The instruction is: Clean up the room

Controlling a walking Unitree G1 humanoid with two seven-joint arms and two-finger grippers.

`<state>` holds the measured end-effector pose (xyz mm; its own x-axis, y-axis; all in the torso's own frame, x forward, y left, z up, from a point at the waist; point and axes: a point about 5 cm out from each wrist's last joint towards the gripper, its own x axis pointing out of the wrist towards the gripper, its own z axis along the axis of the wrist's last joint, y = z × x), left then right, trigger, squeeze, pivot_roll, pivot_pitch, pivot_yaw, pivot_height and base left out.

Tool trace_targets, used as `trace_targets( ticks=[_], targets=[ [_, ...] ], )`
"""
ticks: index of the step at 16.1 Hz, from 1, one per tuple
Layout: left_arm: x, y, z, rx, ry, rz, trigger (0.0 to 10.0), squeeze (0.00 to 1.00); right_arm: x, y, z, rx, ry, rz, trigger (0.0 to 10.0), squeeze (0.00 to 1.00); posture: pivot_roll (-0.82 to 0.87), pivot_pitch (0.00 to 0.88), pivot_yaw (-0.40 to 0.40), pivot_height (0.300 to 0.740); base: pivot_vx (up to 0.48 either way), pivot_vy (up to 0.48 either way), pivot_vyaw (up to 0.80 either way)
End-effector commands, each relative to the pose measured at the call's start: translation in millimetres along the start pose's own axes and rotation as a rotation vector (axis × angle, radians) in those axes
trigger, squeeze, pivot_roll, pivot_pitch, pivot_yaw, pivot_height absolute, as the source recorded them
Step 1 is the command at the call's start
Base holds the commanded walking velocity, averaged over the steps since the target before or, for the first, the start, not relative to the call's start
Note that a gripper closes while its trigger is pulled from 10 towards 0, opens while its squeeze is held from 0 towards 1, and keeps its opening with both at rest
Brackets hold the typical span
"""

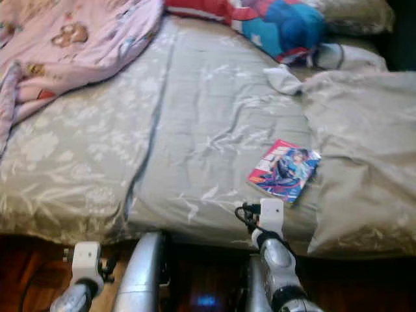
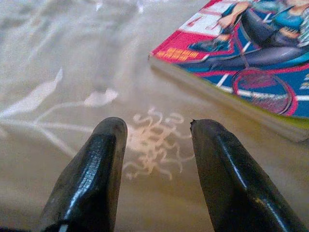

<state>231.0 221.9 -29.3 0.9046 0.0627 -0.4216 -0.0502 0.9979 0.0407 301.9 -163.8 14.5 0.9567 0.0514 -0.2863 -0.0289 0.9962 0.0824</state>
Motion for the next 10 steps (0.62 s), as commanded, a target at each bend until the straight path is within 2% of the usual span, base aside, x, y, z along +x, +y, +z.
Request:
trace_targets(
  ticks=[1, 4, 6, 9, 10],
  targets=[
    [-9.3, 0.4, -17.9, -0.001, 0.065, 0.001, 10.0, 0.0, -2.1, -0.4, -7.1, 0.016, 0.037, -0.011, 10.0, 0.0, 0.16, 0.311, 0.008, 0.619, 0.0, 0.0, 0.0],
    [-9.8, 0.9, -17.7, 0.003, 0.061, -0.001, 10.0, 0.0, 3.1, 4.1, 2.0, 0.01, 0.011, 0.004, 10.0, 0.0, 0.17, 0.322, 0.011, 0.619, 0.0, 0.0, 0.0],
    [-10.9, 1.2, -17.6, 0.008, 0.054, -0.007, 10.0, 0.0, 6.4, -8.8, 8.3, -0.001, 0.025, -0.085, 10.0, 0.0, 0.17, 0.338, 0.015, 0.619, 0.0, 0.0, 0.0],
    [-12.8, 2.4, -18.4, 0.012, 0.049, -0.011, 10.0, 0.0, 7.5, -15.9, 11.5, 0.006, 0.029, -0.11, 10.0, 0.0, 0.18, 0.351, 0.021, 0.619, 0.0, 0.0, 0.0],
    [-14.1, 3.7, -19.0, 0.015, 0.046, -0.012, 10.0, 0.0, 8.2, -17.5, 12.9, 0.003, 0.031, -0.117, 10.0, 0.0, 0.18, 0.359, 0.024, 0.619, 0.262, 0.0, 0.0]
  ],
)
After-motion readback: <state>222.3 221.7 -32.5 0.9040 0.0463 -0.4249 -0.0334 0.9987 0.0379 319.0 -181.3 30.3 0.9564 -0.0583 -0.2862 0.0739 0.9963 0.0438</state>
